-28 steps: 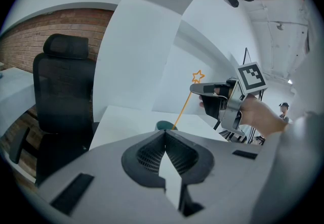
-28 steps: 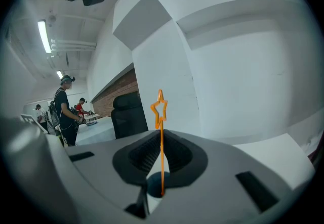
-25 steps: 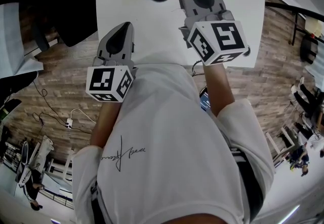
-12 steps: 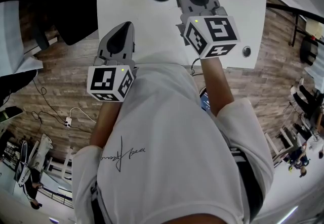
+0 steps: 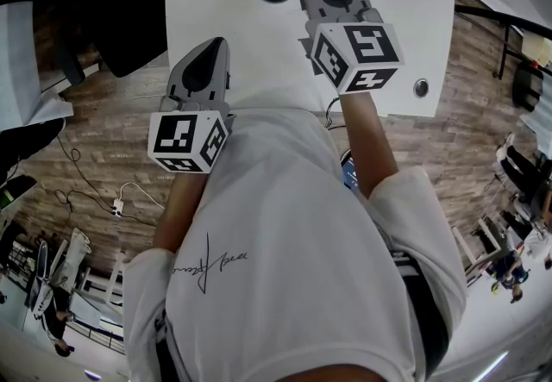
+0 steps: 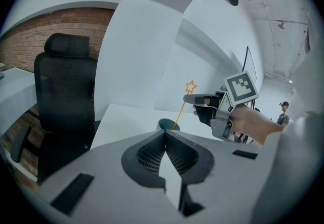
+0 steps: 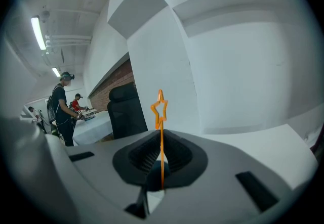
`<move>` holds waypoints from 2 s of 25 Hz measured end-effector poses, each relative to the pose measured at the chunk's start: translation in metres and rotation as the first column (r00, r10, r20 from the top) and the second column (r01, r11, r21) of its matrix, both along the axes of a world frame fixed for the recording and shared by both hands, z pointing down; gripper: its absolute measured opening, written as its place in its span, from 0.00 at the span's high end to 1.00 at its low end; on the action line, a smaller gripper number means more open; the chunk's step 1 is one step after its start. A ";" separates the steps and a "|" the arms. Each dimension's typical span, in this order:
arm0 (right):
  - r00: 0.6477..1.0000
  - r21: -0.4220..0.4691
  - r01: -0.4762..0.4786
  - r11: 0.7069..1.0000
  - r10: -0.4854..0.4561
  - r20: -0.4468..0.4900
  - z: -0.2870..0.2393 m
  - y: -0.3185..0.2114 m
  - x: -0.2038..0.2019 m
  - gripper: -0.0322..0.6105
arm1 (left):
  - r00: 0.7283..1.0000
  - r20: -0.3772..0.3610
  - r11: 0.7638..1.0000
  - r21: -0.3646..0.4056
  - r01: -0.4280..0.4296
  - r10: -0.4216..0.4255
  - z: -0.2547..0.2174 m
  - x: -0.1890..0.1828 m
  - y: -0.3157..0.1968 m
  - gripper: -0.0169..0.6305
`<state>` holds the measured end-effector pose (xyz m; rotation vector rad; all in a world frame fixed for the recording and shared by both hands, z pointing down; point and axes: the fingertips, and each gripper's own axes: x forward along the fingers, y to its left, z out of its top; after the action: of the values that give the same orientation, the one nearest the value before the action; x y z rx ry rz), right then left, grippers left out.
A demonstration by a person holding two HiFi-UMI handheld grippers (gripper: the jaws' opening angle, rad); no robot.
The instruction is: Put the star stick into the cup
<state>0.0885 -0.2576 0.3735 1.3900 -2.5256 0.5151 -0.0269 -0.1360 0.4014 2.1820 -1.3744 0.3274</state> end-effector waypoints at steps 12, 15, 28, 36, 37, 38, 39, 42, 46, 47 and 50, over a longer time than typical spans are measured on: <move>1.000 -0.034 -0.004 0.999 0.003 -0.012 0.019 -0.006 -0.004 0.93 | 1.000 -0.002 1.000 -0.008 0.002 -0.002 0.001 -0.003 -0.003 0.96; 1.000 -0.045 -0.003 0.999 0.003 -0.016 0.025 -0.006 -0.001 0.93 | 1.000 -0.004 1.000 -0.012 0.000 0.000 0.002 0.001 -0.003 0.96; 1.000 -0.077 -0.009 0.997 0.007 -0.026 0.042 -0.009 -0.002 0.93 | 1.000 -0.010 1.000 -0.021 -0.001 0.001 0.005 0.000 -0.004 0.96; 1.000 -0.082 -0.006 0.997 0.004 -0.026 0.045 -0.012 -0.008 0.93 | 1.000 -0.016 1.000 -0.025 0.001 -0.001 0.006 -0.003 -0.005 0.96; 1.000 -0.087 -0.003 0.996 0.001 -0.028 0.046 -0.012 -0.008 0.93 | 1.000 -0.018 1.000 -0.025 0.002 -0.002 0.006 -0.004 -0.005 0.96; 1.000 -0.090 -0.001 0.996 -0.002 -0.030 0.046 -0.011 -0.008 0.93 | 1.000 -0.021 1.000 -0.025 0.003 -0.003 0.006 -0.003 -0.005 0.96; 1.000 -0.093 0.000 0.996 -0.003 -0.031 0.046 -0.011 -0.008 0.93 | 1.000 -0.025 1.000 -0.027 0.005 -0.005 0.005 -0.003 -0.005 0.96; 0.999 -0.094 0.001 0.996 -0.004 -0.031 0.046 -0.011 -0.008 0.93 | 0.999 -0.030 1.000 -0.028 0.011 -0.012 0.004 -0.005 -0.005 0.96; 0.999 -0.092 0.003 0.996 -0.006 -0.033 0.046 -0.012 -0.011 0.92 | 0.999 -0.032 1.000 -0.027 0.015 -0.016 0.004 -0.007 -0.005 0.96; 0.999 -0.093 0.003 0.996 -0.006 -0.033 0.046 -0.012 -0.012 0.92 | 0.999 -0.032 1.000 -0.027 0.015 -0.016 0.004 -0.008 -0.005 0.96; 0.999 -0.096 0.001 0.995 -0.004 -0.033 0.047 -0.012 -0.011 0.92 | 0.999 -0.032 1.000 -0.027 0.015 -0.016 0.005 -0.007 -0.005 0.96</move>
<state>0.0780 -0.2696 0.4207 1.3497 -2.4418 0.5998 -0.0339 -0.1406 0.4064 2.1448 -1.3608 0.3017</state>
